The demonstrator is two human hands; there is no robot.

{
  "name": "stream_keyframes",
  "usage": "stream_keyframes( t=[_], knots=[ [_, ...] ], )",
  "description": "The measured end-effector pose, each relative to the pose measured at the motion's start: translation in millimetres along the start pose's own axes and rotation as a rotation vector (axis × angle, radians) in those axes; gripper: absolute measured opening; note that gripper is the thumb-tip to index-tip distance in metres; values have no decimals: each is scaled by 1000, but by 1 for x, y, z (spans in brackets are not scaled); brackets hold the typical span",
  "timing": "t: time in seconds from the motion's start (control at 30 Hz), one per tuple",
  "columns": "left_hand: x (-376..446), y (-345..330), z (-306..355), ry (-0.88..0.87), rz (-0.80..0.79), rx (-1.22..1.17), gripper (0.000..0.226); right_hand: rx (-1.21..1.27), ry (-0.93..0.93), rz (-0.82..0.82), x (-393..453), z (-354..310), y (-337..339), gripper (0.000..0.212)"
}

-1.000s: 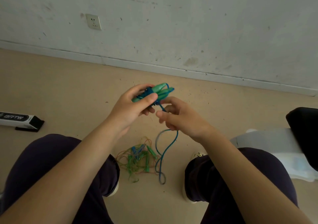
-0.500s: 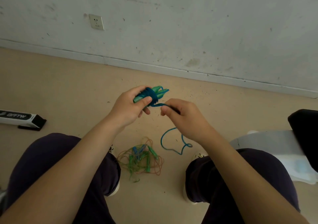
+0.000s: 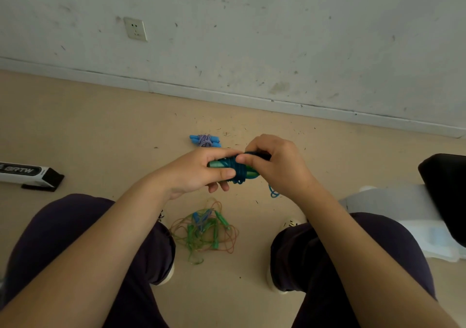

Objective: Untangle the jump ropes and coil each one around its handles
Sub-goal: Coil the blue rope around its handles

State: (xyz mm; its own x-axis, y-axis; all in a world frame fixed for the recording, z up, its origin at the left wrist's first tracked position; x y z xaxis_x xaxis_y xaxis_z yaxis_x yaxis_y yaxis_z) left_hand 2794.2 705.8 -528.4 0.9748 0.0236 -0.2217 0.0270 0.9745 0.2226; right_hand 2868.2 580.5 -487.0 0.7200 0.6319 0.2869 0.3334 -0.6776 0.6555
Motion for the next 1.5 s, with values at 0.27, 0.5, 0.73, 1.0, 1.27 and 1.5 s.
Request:
stream_keyframes(
  t=[0.27,0.5,0.73,1.0,1.27,1.5],
  knots=[
    [1,0,-4,99,116,-1,48,44,-31,-30,0,1,-10,19],
    [5,6,-3,76,188,93,37,99,-29,-4,-2,-4,-8,15],
    [2,4,0,16,193,123,49,181,-119,1,-3,1,-15,15],
    [3,3,4,-36,188,155,43,277,-178,-10,-2,2,-12,13],
    [4,0,4,4,117,35,36,175,-139,62,2,4,-5,16],
    [2,-1,7,-64,114,12,45,192,-227,71,0,10,-5,44]
  ],
)
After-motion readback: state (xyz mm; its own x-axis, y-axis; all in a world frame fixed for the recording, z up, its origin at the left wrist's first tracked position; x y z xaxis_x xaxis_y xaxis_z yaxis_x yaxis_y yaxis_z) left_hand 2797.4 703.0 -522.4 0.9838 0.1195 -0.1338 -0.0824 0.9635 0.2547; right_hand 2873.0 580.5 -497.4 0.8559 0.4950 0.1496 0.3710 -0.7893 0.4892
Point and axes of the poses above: each hand's wrist, its own x-axis towards the middle knuckle, its own y-axis out of the back of the hand, z = x × y, the point moved 7 cm from there along x, towards the middle knuckle, and after that the axes turned 5 degrees about z, right-handed, at the moved point
